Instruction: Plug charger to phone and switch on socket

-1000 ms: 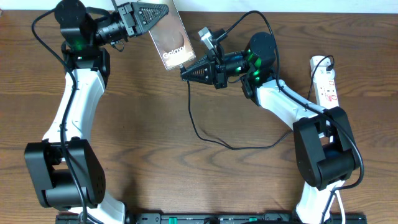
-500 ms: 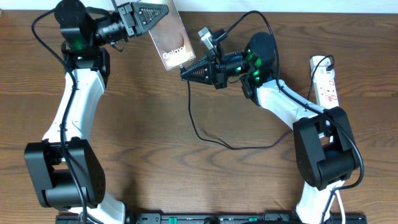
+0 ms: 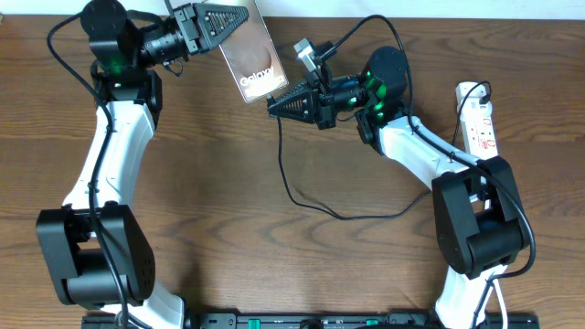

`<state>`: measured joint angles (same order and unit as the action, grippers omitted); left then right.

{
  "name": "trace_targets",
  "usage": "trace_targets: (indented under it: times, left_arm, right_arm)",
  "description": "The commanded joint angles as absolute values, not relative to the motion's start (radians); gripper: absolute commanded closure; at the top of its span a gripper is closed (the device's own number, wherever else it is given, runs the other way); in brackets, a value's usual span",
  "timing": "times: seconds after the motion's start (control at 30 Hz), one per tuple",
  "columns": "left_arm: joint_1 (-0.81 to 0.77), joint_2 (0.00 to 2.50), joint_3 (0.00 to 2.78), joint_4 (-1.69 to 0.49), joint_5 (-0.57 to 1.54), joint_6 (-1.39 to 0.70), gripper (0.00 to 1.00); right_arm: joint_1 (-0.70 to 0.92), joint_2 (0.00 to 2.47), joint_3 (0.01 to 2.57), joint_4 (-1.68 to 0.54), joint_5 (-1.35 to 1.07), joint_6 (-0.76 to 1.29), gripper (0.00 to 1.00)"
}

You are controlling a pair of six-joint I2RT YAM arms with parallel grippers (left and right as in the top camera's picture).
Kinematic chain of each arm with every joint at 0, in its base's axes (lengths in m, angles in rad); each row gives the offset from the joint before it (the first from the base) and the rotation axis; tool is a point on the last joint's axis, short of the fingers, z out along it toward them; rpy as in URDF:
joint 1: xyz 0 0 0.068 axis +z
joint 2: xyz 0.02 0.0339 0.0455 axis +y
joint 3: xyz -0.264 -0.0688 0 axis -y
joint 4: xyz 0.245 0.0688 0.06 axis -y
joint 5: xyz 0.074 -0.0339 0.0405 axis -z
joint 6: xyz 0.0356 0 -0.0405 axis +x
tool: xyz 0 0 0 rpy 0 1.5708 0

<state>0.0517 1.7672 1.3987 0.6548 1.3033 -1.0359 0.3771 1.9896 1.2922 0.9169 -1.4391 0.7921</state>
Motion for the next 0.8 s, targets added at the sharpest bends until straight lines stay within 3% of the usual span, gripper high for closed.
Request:
trace_targets:
  times: [0.0,0.77]
  left_arm:
    - [0.042,1.753,1.41,0.659,1.347,-1.033,0.93]
    - [0.039,1.76,1.408,0.64,1.397,-1.003,0.93]
  right_arm:
    - [0.37,1.998,1.301,0.924,-1.36,0.794,0.99]
    - [0.381,1.998,1.301,0.932,-1.273,0.905,0.99]
